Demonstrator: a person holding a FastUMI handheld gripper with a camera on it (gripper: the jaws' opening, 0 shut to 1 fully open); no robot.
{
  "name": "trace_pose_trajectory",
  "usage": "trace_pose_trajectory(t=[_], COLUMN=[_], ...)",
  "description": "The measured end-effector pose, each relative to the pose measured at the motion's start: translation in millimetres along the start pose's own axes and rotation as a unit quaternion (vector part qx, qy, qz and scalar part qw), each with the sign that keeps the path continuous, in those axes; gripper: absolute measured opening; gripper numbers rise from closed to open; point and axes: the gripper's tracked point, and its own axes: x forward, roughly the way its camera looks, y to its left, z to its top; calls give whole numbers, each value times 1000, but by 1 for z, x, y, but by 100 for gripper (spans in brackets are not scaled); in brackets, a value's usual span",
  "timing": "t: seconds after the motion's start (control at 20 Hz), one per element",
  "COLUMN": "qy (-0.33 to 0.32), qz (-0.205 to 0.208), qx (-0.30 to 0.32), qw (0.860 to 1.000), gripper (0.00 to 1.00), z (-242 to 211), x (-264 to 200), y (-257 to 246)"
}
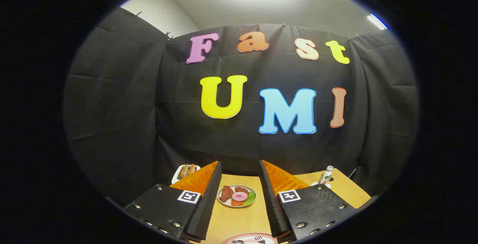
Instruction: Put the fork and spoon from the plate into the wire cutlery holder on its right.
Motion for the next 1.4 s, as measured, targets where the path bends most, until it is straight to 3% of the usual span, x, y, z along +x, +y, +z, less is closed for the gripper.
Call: trace_pose_trajectory(t=[0.75,1.1,1.4], qy=[5,118,260], qz=[-13,-37,-51], qx=[-1,-14,-50], qw=[1000,992,963], gripper=[61,62,62], z=[0,-64,-145], x=[0,5,-3], y=[-11,-26,-40])
